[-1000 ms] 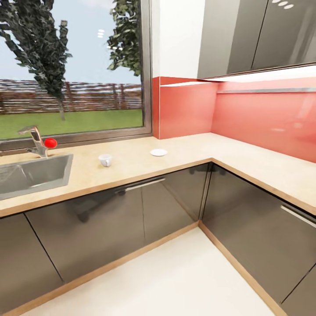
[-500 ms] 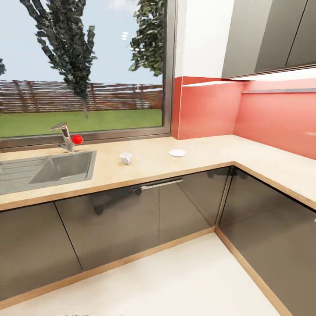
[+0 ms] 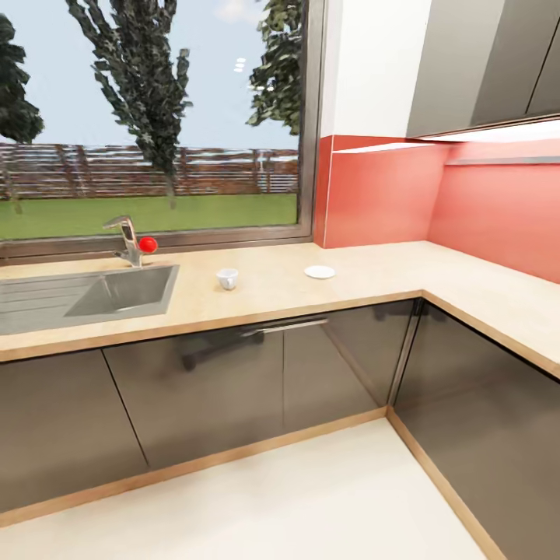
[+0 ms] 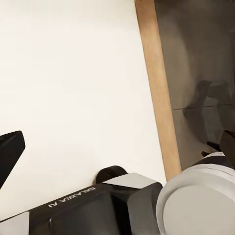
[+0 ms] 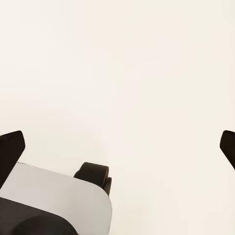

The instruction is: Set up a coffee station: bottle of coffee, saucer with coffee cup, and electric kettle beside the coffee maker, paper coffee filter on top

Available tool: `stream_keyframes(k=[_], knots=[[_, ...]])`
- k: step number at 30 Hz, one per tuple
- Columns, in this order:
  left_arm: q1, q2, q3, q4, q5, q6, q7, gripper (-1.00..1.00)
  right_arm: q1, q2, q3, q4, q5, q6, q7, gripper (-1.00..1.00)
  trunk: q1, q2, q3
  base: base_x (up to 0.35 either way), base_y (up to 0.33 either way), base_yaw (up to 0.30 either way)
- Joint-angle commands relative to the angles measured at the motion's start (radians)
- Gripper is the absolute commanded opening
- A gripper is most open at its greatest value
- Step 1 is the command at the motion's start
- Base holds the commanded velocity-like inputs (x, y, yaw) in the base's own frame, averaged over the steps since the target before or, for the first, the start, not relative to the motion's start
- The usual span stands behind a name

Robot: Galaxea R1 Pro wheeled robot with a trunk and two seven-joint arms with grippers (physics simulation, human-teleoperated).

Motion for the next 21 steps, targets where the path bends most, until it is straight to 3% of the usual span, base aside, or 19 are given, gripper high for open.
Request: stream_keyframes(k=[1,11,21], knots=[[-0.001,0.000,-0.008,0.000,0.008,0.000,-0.002,1.00,0.000,0.000,-0.007,0.000,0.009,-0.004,0.004,1.00,0.000,0.000,-0.001,0.000,-0.038,0.252],[-0.001,0.000,-0.008,0.000,0.008,0.000,-0.002,1.00,0.000,0.000,-0.007,0.000,0.009,-0.004,0.004,1.00,0.000,0.000,-0.001,0.000,-0.016,0.257],[-0.001,0.000,-0.009,0.000,0.008,0.000,-0.002,1.00,0.000,0.000,-0.007,0.000,0.009,-0.004,0.005,1.00,0.000,0.000,-0.001,0.000,-0.199,0.121]])
